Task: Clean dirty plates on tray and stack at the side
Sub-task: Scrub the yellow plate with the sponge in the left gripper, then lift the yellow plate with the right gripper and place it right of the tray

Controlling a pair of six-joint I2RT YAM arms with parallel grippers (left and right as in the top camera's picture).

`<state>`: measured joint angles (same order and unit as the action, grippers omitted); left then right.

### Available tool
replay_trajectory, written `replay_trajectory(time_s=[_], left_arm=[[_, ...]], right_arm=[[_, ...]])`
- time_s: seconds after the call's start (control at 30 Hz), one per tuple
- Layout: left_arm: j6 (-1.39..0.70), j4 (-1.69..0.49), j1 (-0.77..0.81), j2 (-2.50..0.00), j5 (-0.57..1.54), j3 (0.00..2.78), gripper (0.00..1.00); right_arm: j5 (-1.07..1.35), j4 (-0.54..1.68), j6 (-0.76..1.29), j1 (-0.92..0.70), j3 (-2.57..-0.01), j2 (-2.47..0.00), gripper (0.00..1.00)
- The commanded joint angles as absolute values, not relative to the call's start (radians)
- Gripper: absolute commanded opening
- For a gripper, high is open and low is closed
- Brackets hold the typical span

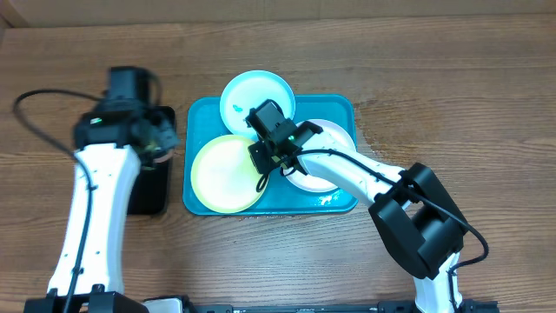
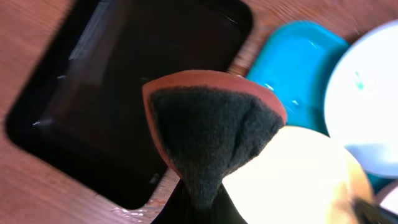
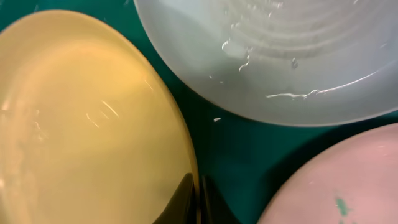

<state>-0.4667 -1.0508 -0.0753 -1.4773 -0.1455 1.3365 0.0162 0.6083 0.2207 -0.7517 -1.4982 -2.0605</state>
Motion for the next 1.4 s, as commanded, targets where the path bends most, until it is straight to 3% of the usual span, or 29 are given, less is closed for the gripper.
replay_trajectory(time_s=[0.0,0.33,0.53,0.87,0.97,1.1,1.2,1.37], left_arm=[[-0.39,-1.055,-0.174,-1.481,-0.064,1.35,0.04],[-0.313,-1.068,-0.328,-1.503,0.057,1.35,0.04],[-0.29,-1.074,-0.343,-1.503,0.054,1.35,0.04],[-0.268,-1.083,-0.348,-1.503,0.053,1.35,0.04],[-0.268,-1.088,-0.348,-1.503,0.053,1.35,0.04],[-0.26,-1.094,-0.348,-1.503,0.053,1.35,0.04],[-0.249,-1.096,-0.348,-1.503,0.054,1.35,0.04],[-0.223,-1.111,-0.347,-1.503,0.083,1.35,0.04]], right_arm=[[-0.173,0.663,0.101,-0.795,-1.613,-1.965,0.04],[-0.897,0.68,-0.302,-0.992,-1.724,-1.928,0.04],[-1.082,0.591,-0.528,-1.064,-1.724,-1.928,0.04],[-1.128,0.556,-0.481,-1.078,-1.724,-1.928,0.04],[-1.057,0.604,-0.305,-1.032,-1.724,-1.925,0.03],[-0.704,0.765,-0.084,-0.903,-1.737,-1.887,0.03],[-0.34,0.89,0.04,-0.73,-1.794,-1.856,0.04],[0.207,1.038,0.052,-0.317,-1.854,-1.847,0.04]])
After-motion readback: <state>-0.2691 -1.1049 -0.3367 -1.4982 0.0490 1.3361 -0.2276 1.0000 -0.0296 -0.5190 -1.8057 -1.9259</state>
